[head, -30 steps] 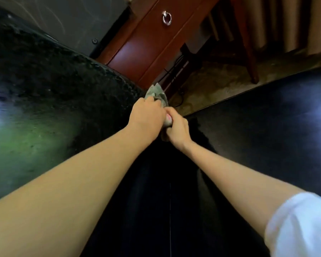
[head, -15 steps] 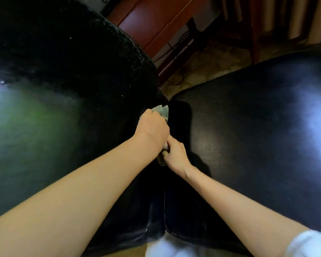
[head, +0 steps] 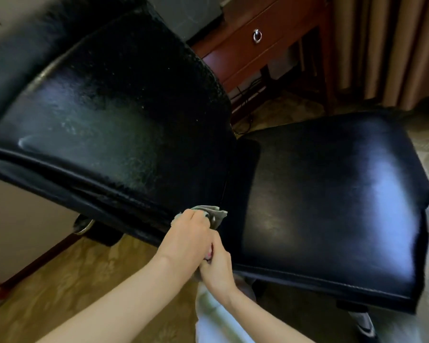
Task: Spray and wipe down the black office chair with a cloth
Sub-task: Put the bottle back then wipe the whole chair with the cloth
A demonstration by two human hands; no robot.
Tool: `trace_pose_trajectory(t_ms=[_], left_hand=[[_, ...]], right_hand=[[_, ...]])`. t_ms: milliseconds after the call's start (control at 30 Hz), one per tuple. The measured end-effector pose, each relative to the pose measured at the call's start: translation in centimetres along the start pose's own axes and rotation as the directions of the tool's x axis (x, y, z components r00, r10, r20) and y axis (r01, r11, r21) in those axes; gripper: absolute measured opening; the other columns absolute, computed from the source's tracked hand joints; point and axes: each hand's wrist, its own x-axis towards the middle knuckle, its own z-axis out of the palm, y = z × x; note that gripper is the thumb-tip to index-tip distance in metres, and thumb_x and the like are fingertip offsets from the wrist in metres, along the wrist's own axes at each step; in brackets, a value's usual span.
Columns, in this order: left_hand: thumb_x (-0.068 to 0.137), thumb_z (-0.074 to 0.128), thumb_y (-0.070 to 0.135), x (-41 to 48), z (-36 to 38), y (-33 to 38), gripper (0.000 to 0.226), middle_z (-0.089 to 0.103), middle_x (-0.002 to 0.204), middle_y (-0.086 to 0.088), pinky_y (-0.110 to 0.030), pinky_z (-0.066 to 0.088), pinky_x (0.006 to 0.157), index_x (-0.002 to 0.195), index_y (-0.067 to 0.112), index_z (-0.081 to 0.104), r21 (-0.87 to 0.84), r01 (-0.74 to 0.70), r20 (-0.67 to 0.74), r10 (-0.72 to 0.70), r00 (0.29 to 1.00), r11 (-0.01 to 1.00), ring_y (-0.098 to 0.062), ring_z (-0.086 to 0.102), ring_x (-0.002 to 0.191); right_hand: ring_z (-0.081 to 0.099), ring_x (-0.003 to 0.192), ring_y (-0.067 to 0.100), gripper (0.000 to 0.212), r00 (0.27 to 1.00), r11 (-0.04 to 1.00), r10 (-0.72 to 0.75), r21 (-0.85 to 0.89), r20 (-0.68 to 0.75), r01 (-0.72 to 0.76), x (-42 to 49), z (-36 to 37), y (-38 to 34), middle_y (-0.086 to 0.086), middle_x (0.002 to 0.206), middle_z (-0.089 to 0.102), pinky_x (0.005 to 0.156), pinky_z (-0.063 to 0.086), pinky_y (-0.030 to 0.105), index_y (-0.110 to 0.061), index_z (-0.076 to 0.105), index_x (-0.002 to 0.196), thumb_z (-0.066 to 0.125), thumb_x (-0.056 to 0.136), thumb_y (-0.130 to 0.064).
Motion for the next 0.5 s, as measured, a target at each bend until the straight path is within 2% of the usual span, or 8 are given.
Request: trace_pose_trajectory(t_ms=[100, 167, 233, 300, 333, 400, 433, 500], left_hand=[[0.094, 0.044, 0.012, -2.6, 0.9, -0.2, 0.041, 0.039, 0.135, -0.015, -0.044, 0.029, 0.101, 0.135, 0.005, 0.043, -0.03, -0.012, 0.02, 0.012, 1.0, 0.999, -0.034, 0.034, 0.122], [0.091, 0.05, 0.011, -3.7, 1.4, -1.0, 0.044, 0.04, 0.137, -0.015, -0.047, 0.032, 0.101, 0.135, 0.005, 0.045, -0.087, -0.006, -0.026, 0.004, 1.0, 0.996, -0.035, 0.036, 0.124], [0.07, 0.074, 0.014, -4.1, 1.8, -2.1, 0.056, 0.057, 0.125, -0.014, -0.046, 0.047, 0.089, 0.124, 0.007, 0.061, -0.163, -0.004, -0.128, -0.018, 0.992, 0.987, -0.034, 0.054, 0.112], [0.053, 0.083, 0.013, -3.6, 2.1, -3.2, 0.061, 0.067, 0.109, -0.013, -0.045, 0.054, 0.076, 0.112, 0.006, 0.069, -0.206, 0.007, -0.219, -0.053, 0.974, 0.978, -0.033, 0.063, 0.097], [0.058, 0.078, 0.012, -2.9, 1.9, -3.8, 0.056, 0.067, 0.108, -0.014, -0.045, 0.054, 0.074, 0.112, 0.005, 0.068, -0.197, 0.026, -0.266, -0.079, 0.961, 0.98, -0.034, 0.063, 0.095], [0.075, 0.054, 0.013, -0.9, 1.0, -6.0, 0.04, 0.065, 0.108, -0.014, -0.043, 0.051, 0.07, 0.112, 0.005, 0.066, -0.164, 0.091, -0.396, -0.15, 0.906, 0.982, -0.034, 0.062, 0.093], [0.077, 0.044, 0.015, 0.3, 0.6, -7.5, 0.04, 0.065, 0.105, -0.013, -0.041, 0.05, 0.067, 0.109, 0.007, 0.066, -0.179, 0.126, -0.437, -0.194, 0.879, 0.976, -0.033, 0.062, 0.09], [0.078, 0.038, 0.017, 2.8, -0.4, -11.1, 0.038, 0.066, 0.101, -0.009, -0.04, 0.048, 0.062, 0.103, 0.011, 0.066, -0.22, 0.189, -0.457, -0.272, 0.847, 0.957, -0.031, 0.062, 0.088]], right_hand=[[0.063, 0.079, 0.013, 0.055, 0.999, 1.0, 0.017, 0.008, 0.039, -0.018, -1.2, 0.8, -0.4, -0.008, 0.086, 0.067, 0.072, 0.054, 0.036, -0.041, 0.053, 0.104, 0.049, 0.075, 0.006], [0.062, 0.082, 0.009, 0.053, 1.0, 1.0, -0.008, 0.025, 0.007, 0.008, -1.3, 1.0, -0.8, -0.011, 0.088, 0.067, 0.074, 0.053, 0.029, -0.038, 0.056, 0.102, 0.05, 0.074, 0.006], [0.062, 0.085, 0.004, 0.056, 0.998, 0.998, -0.039, 0.046, -0.054, 0.041, -1.0, 1.0, -1.5, -0.017, 0.091, 0.065, 0.076, 0.051, 0.021, -0.033, 0.059, 0.102, 0.049, 0.071, 0.012], [0.061, 0.095, 0.003, 0.059, 0.992, 0.994, -0.086, 0.054, -0.095, 0.091, -0.1, 0.2, -2.4, -0.017, 0.099, 0.064, 0.084, 0.051, 0.023, -0.031, 0.06, 0.108, 0.049, 0.072, 0.015], [0.06, 0.102, 0.004, 0.06, 0.988, 0.99, -0.12, 0.06, -0.1, 0.126, 0.8, -0.4, -3.0, -0.015, 0.106, 0.064, 0.089, 0.051, 0.026, -0.029, 0.059, 0.114, 0.049, 0.074, 0.014], [0.057, 0.113, 0.006, 0.057, 0.964, 0.968, -0.245, 0.021, -0.102, 0.248, 3.6, -1.8, -4.9, -0.009, 0.118, 0.062, 0.098, 0.048, 0.03, -0.024, 0.058, 0.122, 0.05, 0.077, 0.009], [0.055, 0.117, 0.007, 0.056, 0.942, 0.947, -0.322, -0.026, -0.095, 0.321, 5.4, -2.5, -6.2, -0.007, 0.122, 0.061, 0.101, 0.045, 0.032, -0.021, 0.058, 0.124, 0.051, 0.076, 0.006], [0.051, 0.12, 0.007, 0.056, 0.901, 0.9, -0.428, -0.122, -0.066, 0.419, 9.6, -3.5, -9.0, -0.006, 0.125, 0.06, 0.105, 0.041, 0.034, -0.02, 0.058, 0.124, 0.051, 0.074, 0.002]])
